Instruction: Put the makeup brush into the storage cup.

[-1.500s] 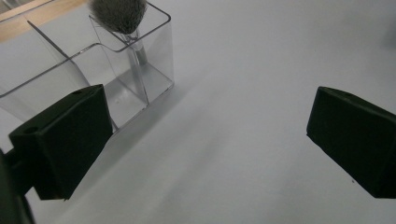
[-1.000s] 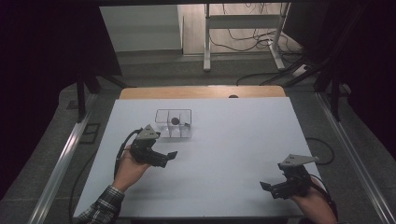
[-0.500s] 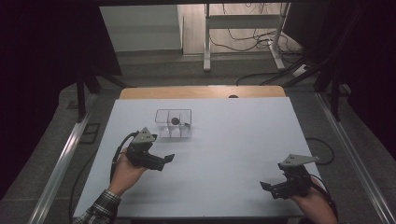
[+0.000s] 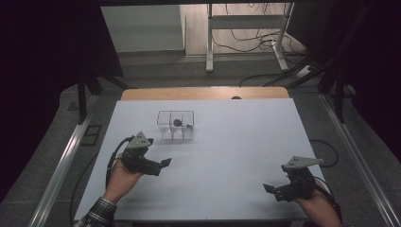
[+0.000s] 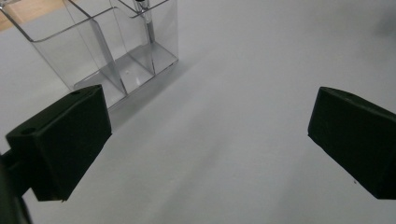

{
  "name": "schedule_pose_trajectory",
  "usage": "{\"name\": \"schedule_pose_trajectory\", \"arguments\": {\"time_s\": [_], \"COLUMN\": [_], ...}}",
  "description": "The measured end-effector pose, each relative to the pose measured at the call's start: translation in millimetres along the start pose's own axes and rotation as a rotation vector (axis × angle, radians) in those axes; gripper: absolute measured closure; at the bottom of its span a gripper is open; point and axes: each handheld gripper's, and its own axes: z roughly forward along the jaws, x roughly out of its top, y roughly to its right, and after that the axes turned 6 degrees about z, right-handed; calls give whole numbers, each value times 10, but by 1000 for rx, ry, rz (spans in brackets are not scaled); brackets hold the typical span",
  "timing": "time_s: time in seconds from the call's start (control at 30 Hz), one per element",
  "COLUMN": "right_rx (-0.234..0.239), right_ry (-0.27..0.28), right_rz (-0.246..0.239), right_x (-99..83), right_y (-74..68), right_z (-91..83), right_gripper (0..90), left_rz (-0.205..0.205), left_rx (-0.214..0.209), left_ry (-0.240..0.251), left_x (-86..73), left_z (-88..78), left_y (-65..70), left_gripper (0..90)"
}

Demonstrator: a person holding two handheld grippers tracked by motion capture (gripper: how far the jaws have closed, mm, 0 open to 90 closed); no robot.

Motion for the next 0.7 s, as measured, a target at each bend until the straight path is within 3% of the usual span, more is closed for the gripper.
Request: {"name": "schedule_pose_trajectory", "arguments": {"time_s": [0.7], "right_rx": [1], "right_ry": [-1], "right_rz": [-1], "right_x": [0], "right_y": [0], "right_z": [2], "right_gripper": [0], "left_rz": [-4], "left_rx": [27], "left_ry": [-11], "left_x": [-118], "left_z": [-115], "left_y": [7], "left_gripper": [1]}}
